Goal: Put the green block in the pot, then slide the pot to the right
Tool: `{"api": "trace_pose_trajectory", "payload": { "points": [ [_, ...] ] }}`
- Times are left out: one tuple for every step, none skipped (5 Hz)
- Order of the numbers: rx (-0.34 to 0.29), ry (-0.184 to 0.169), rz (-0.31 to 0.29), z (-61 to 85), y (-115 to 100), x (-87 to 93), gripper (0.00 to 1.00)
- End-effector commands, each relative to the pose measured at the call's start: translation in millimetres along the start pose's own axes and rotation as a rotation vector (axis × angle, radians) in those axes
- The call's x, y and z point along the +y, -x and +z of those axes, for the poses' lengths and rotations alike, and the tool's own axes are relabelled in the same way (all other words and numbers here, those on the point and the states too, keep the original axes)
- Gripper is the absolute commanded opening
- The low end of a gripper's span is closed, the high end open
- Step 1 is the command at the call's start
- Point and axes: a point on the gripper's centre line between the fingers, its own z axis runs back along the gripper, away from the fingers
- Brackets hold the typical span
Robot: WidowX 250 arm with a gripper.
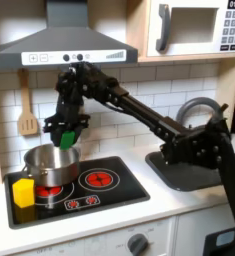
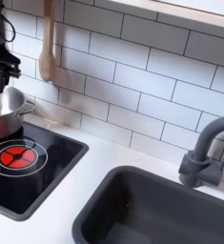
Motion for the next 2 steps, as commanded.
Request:
{"api": "trace_pose_trajectory", "payload": {
  "points": [
    [-0.060,-0.051,-0.002,-14.2,-3,14.7,0.00],
    [-0.059,-0.040,-0.007,-30.3,-5,11.6,0.00]
  ]
}}
